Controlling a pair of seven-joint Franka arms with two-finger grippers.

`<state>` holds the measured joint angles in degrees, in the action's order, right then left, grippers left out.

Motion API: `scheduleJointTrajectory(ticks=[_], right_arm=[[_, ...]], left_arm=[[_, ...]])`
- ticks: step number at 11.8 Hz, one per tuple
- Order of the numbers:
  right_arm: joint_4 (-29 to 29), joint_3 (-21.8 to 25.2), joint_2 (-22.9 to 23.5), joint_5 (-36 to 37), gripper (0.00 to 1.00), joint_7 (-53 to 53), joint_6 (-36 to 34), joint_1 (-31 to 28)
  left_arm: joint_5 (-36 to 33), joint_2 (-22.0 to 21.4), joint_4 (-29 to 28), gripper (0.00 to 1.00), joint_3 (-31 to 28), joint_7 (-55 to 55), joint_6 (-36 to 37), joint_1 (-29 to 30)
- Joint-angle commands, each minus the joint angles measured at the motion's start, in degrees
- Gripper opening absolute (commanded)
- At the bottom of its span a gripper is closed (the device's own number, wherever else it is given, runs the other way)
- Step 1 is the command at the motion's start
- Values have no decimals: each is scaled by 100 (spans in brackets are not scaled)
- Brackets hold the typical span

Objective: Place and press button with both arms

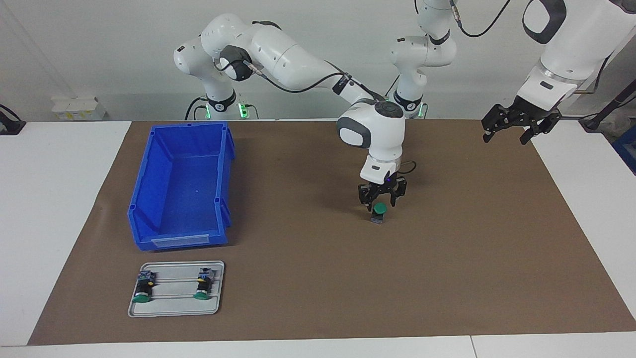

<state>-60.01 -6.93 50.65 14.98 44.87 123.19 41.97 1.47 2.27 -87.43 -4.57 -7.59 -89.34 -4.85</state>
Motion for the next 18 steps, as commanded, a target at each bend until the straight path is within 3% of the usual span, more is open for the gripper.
scheduleJointTrajectory(ticks=[1,4,7,11,16,18], right_arm=[[42,16,7,31,77,241,74,-40],[77,25,33,31,69,469,74,-40],[77,25,33,31,53,478,74,-22],[77,16,33,31,39,478,74,4],[77,16,33,22,11,470,118,-31],[86,16,16,22,7,435,101,-136]], left_arm=[[-32,-122,-143,100,44,38,22,54],[-32,-122,-143,100,44,38,22,54],[-32,-122,-143,100,44,38,22,54],[-32,-122,-143,100,44,38,13,54],[-32,-122,-143,100,44,38,22,54],[-32,-122,-143,100,44,38,13,54]])
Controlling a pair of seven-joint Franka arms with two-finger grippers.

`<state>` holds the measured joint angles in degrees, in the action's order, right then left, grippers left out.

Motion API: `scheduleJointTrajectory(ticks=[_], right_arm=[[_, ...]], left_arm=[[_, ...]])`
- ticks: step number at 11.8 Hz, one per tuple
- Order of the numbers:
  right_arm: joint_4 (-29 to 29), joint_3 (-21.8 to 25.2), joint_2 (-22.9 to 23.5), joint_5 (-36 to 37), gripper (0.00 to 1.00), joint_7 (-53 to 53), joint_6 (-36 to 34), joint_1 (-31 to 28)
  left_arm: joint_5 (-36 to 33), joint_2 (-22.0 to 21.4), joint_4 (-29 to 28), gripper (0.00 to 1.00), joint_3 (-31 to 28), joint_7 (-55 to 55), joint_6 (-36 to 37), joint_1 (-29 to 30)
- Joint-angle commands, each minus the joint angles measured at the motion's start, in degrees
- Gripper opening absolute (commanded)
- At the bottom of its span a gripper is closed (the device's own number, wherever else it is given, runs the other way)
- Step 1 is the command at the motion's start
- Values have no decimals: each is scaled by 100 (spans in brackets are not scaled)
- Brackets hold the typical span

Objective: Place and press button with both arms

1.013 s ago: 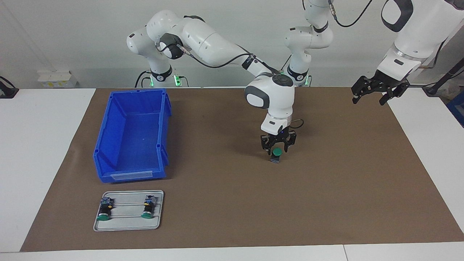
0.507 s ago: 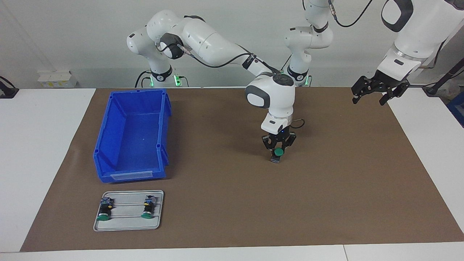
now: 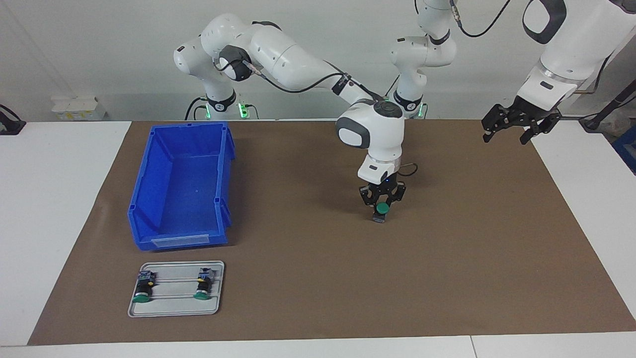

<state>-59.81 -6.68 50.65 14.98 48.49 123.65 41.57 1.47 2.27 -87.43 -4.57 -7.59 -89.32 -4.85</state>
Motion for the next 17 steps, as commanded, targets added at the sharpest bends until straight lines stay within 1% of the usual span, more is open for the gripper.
scheduleJointTrajectory(ticks=[1,3,4,6,10,11,12,13,15,17], right_arm=[[66,-44,-37,22,7,30,-42,-288],[66,-71,-212,14,7,-303,-418,-657],[66,-71,-370,-4,6,-496,-621,-850],[58,-71,-826,-74,0,-926,-1182,-1307],[-39,-62,-1933,-232,0,-2332,-2202,-2370],[-57,-62,-2127,-241,0,-2544,-2422,-2616],[-326,-62,-2434,-259,0,-2703,-2529,-2932],[-834,-70,-2863,-337,1,-2930,-2504,-3266],[-1967,-62,-3786,-950,1,-3353,-2329,-3969],[-3153,-62,-4525,-1242,1,-3695,-1804,-4471]], left_arm=[[-32,-122,-143,100,44,38,20,54],[-32,-122,-143,100,44,38,20,54],[-32,-122,-143,100,44,38,20,54],[-32,-122,-143,100,44,38,12,54],[-32,-122,-143,100,44,38,20,54],[-32,-122,-143,100,44,38,20,54],[-32,-122,-143,100,44,38,12,54],[-32,-122,-143,100,44,38,12,54],[-32,-122,-143,100,44,38,12,54],[-32,-122,-143,100,44,38,12,54]])
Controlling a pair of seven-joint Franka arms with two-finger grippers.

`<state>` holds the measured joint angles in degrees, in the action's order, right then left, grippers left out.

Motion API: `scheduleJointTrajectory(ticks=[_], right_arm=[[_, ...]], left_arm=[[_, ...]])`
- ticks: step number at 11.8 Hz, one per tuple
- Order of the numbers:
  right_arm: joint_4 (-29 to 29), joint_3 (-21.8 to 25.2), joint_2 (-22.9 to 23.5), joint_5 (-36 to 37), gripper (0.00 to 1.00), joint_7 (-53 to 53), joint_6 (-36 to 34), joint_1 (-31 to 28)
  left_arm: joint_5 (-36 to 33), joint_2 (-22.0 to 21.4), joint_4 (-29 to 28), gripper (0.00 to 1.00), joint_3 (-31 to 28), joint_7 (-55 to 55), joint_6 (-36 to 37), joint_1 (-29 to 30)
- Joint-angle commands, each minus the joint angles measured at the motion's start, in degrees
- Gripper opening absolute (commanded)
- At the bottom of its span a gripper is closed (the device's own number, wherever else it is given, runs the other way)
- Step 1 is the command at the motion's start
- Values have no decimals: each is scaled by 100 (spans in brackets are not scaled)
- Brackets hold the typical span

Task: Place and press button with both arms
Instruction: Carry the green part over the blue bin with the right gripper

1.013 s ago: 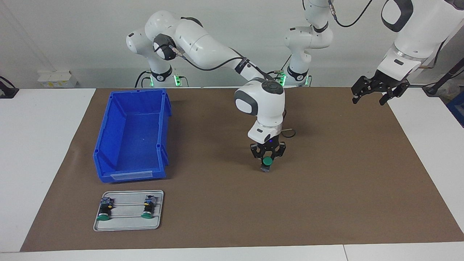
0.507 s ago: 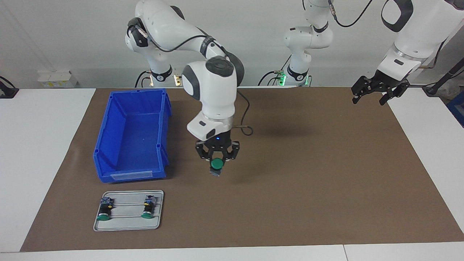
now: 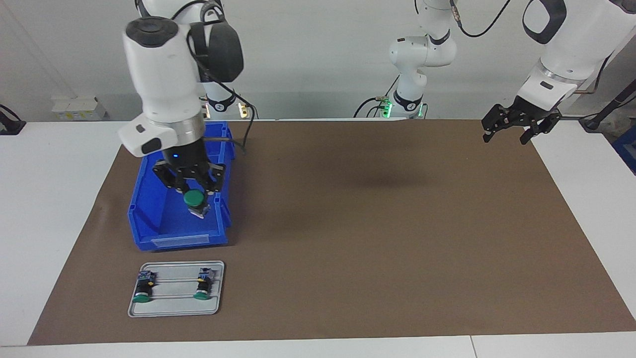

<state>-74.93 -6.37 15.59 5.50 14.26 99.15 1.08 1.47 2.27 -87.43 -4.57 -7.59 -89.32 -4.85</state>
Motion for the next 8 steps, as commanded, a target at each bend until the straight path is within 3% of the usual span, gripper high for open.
scheduleJointTrajectory(ticks=[1,5,8], right_arm=[[-2222,-84,-1301,-321,1,-361,1032,-511],[-4237,-84,-2164,-321,1,-292,2449,-521],[-4547,-66,-2140,-496,0,-362,2731,-635]], left_arm=[[-32,-122,-143,100,44,38,20,54],[-32,-122,-143,100,44,38,20,54],[-32,-122,-143,100,44,38,20,54]])
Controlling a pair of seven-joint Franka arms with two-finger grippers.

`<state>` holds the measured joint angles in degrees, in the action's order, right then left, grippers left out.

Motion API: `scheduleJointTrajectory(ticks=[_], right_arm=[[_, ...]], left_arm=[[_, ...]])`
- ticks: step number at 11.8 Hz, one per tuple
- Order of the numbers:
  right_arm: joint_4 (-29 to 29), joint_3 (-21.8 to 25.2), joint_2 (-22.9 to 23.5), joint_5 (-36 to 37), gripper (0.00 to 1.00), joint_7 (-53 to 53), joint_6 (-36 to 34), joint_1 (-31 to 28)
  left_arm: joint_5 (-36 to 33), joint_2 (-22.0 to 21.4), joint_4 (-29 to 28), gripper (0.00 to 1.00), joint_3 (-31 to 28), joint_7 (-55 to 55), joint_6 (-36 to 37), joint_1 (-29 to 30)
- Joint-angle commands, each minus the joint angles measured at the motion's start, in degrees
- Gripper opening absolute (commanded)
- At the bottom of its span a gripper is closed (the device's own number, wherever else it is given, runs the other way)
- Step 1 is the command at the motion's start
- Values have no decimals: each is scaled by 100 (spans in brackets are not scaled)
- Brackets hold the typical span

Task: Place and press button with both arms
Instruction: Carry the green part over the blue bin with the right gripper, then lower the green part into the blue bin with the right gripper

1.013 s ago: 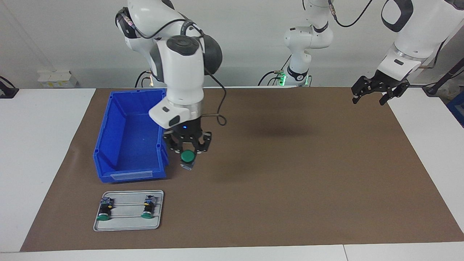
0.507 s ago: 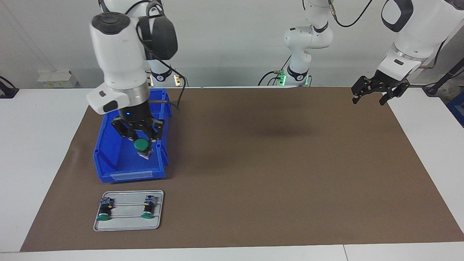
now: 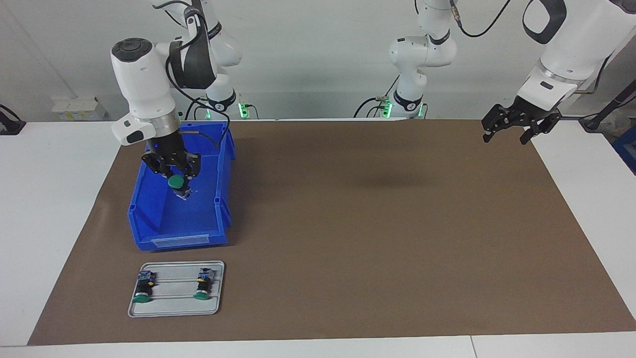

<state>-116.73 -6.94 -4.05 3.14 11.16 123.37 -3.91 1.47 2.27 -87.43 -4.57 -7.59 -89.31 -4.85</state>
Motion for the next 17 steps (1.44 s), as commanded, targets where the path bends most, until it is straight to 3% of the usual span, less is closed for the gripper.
scheduleJointTrajectory(ticks=[1,5,9,12,17], right_arm=[[-638,-9,-140,-331,0,-53,746,-215],[-764,0,316,-254,0,1279,1373,-348],[-825,9,493,-95,0,1635,1436,-356],[-974,0,502,-86,0,576,1532,-444],[-1571,-18,458,-147,0,-1446,2533,-470]], left_arm=[[-32,-122,-143,100,44,38,19,54],[-32,-122,-143,100,44,38,19,54],[-32,-122,-143,100,44,38,19,54],[-32,-122,-143,100,44,38,19,54],[-32,-122,-143,100,44,38,19,54]])
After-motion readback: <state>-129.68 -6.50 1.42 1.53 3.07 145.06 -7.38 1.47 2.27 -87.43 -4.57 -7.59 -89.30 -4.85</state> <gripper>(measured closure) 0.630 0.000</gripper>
